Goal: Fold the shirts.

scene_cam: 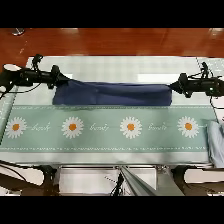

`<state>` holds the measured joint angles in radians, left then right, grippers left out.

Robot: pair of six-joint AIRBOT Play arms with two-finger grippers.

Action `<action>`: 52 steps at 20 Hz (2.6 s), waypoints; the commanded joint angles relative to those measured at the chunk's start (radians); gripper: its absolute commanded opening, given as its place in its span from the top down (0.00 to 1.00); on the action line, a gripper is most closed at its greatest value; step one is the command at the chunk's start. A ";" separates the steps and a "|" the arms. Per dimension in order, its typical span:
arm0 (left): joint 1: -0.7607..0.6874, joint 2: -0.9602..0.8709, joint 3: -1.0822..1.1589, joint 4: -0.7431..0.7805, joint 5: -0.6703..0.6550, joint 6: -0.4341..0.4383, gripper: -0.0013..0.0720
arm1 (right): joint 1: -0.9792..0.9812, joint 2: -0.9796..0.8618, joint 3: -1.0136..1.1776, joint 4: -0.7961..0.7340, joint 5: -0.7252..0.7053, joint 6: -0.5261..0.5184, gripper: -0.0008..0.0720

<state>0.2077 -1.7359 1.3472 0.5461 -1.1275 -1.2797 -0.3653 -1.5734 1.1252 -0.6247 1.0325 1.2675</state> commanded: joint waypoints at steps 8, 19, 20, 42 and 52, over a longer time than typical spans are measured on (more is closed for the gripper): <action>0.143 -0.080 0.195 0.346 -0.374 -0.180 0.02 | -0.101 -0.055 0.074 -0.013 0.142 -0.061 0.14; 0.174 0.513 -0.433 0.077 0.063 0.170 0.03 | 0.006 -0.163 0.074 -0.156 0.137 0.060 0.14; 0.128 0.516 -0.451 0.045 0.036 0.215 0.03 | 0.027 -0.172 0.074 -0.135 0.122 0.059 0.14; -0.932 -0.071 0.154 0.214 0.251 -0.213 0.95 | 0.082 0.857 -0.151 -0.321 0.346 0.072 0.95; -0.943 -0.156 0.228 0.037 0.079 -0.198 0.90 | 0.082 0.872 -0.151 -0.206 0.323 0.079 0.95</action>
<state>-0.7898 -1.9030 1.5612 0.6079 -0.9852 -1.4860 -0.2840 -0.7063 0.9756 -0.8642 1.3632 1.3437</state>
